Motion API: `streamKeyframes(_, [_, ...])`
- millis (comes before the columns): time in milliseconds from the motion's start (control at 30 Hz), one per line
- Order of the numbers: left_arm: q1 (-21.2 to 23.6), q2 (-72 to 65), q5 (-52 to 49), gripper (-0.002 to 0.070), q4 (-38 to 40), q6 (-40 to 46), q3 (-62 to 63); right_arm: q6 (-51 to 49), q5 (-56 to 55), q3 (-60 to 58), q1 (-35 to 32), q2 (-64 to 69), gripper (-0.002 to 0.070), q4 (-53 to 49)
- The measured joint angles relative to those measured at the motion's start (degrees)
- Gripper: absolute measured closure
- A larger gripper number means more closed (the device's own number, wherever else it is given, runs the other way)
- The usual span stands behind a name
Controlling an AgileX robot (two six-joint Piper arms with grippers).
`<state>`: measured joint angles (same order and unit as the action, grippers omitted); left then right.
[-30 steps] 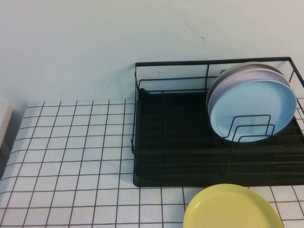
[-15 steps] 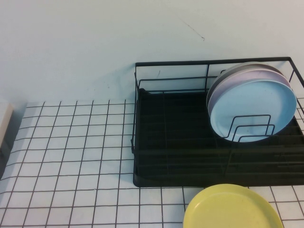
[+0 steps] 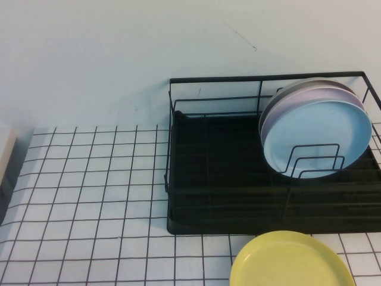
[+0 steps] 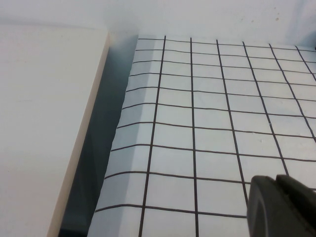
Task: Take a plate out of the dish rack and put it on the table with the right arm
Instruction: Grasp the plate from the shelf
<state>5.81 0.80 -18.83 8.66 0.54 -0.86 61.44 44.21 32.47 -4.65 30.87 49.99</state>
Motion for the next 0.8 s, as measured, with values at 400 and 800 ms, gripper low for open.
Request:
streamKeyframes(400, [0.0, 0.0, 0.0, 0.0677, 0.0, 0.0, 0.0, 37.1, 7.3, 21.2, 0.0, 25.2, 0.0209, -0.5])
streamKeyframes(800, [0.0, 0.0, 0.0, 0.0677, 0.0, 0.0, 0.0, 45.9, -1.4, 27.9, 0.0, 42.3, 0.0274, -0.1])
